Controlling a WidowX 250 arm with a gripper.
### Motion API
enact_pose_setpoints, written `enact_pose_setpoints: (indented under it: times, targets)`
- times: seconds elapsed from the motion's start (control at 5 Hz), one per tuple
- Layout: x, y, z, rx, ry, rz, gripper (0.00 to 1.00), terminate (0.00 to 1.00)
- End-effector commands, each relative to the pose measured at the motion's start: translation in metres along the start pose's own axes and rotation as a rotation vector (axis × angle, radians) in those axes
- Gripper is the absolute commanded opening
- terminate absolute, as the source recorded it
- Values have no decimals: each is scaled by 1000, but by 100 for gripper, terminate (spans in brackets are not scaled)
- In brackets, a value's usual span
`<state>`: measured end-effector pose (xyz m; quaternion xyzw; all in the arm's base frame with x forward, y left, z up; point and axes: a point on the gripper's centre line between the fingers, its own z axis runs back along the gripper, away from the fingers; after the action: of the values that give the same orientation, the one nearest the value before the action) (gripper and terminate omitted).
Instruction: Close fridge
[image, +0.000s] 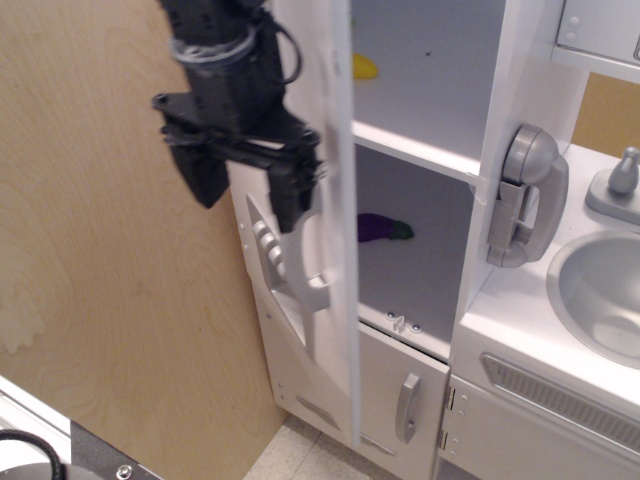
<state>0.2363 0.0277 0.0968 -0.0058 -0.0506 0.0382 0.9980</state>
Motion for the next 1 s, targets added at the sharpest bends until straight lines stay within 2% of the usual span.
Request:
enact_pose_setpoints:
  times: [0.0,0.4,0.8]
  targets:
    - [56,-11,6,-17,-21,75,100,0]
    - [76,-11,10,-24,-37,106,100,0]
    - [106,-1,12,-47,-48,173,100,0]
